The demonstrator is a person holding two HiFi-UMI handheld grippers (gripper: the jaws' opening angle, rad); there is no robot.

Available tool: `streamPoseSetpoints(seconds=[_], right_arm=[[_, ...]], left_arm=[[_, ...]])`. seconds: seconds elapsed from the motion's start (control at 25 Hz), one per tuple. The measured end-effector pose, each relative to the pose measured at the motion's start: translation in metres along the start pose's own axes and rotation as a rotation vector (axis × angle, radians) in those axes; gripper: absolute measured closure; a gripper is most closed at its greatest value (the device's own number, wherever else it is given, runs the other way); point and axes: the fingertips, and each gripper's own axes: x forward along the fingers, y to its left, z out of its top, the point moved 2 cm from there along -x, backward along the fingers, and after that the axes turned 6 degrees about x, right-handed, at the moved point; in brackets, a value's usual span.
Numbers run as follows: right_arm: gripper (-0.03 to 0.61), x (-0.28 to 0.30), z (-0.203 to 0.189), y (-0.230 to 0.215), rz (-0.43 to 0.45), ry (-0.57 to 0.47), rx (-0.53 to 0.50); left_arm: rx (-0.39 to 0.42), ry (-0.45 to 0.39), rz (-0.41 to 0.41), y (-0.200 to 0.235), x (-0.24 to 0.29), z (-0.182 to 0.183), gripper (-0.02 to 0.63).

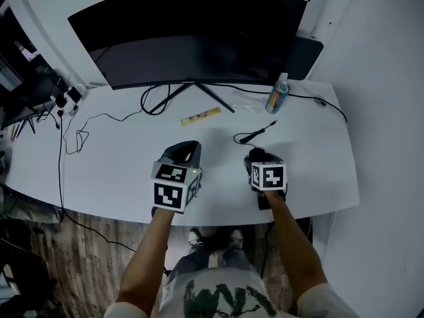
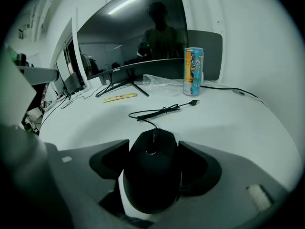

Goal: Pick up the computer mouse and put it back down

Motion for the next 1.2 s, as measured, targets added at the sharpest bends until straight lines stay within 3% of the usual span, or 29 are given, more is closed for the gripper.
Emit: streamPoseSetpoints(seconds=[0.72,1.2], right_arm=[[0.256,-0.035,0.036,0.006,0.02,-0.081,-0.002],[0.342,-0.099,0.1,0.029,0.076,-0.237,-0.061]], left_arm=[[0.012,-0.048,-0.012,-0.009,-0.006,0.023,0.611],[0.024,-0.132,0.0,-0.008,-0.02,0.067,0.611]])
